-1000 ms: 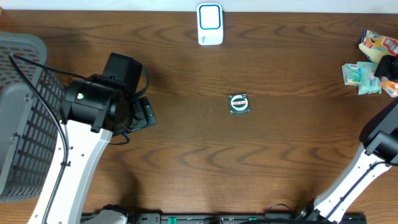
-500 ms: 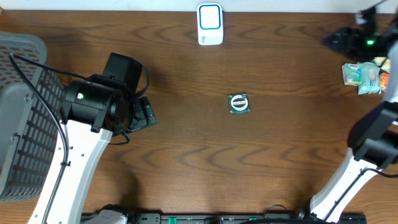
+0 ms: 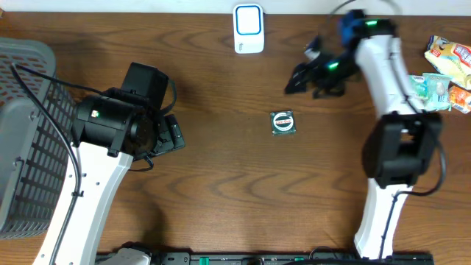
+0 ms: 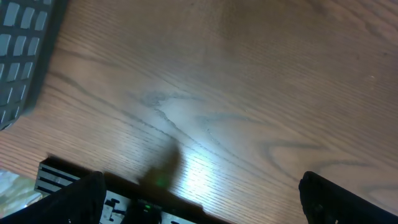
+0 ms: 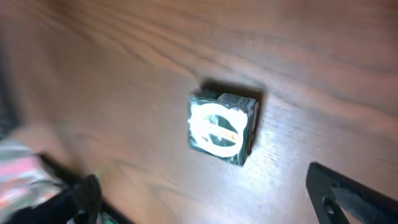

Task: Scan the item barcode
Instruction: 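Swing the right gripper left and grasp the green Zam-Buk tin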

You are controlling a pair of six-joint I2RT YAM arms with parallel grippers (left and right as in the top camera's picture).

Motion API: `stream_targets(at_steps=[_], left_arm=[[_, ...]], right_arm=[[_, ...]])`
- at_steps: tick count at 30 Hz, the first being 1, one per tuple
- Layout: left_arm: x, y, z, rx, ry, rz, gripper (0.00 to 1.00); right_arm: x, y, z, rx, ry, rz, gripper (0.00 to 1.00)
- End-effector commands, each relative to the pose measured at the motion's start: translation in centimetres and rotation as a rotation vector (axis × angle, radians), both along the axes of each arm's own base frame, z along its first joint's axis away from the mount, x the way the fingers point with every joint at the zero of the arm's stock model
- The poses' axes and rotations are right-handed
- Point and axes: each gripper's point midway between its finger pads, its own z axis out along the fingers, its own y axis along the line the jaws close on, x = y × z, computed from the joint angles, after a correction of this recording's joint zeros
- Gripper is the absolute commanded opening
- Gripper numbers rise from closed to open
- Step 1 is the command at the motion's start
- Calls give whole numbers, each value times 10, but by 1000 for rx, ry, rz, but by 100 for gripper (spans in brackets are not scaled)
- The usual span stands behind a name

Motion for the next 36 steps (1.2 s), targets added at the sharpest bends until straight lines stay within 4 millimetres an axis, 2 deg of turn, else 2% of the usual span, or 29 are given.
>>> stream_targets(at_steps=[1, 4, 8, 11, 17, 25, 27, 31, 36], left_arm=[[0, 2, 2, -1, -8, 14, 98], [0, 2, 2, -1, -8, 14, 98], [0, 2, 2, -1, -8, 14, 98], [0, 2, 2, -1, -8, 14, 98], [0, 2, 2, -1, -8, 14, 98], [0, 2, 2, -1, -8, 14, 98], [0, 2, 2, -1, -8, 14, 98], [0, 2, 2, -1, -8, 14, 97], [0, 2, 2, -1, -8, 14, 98]], right_arm=[[-13, -19, -37, -349, 60, -81, 99], [-24, -15, -53, -513, 54, -92, 99], [-37, -5, -66, -621, 41, -73, 99], [-46, 7, -73, -621, 47, -46, 99], [-51, 24, -91, -613, 25, -50, 99], [-51, 27, -103, -604, 7, -70, 99], [-51, 27, -103, -604, 8, -73, 94], [-51, 29, -103, -594, 13, -72, 72], [-49, 27, -103, -584, 14, -81, 69]])
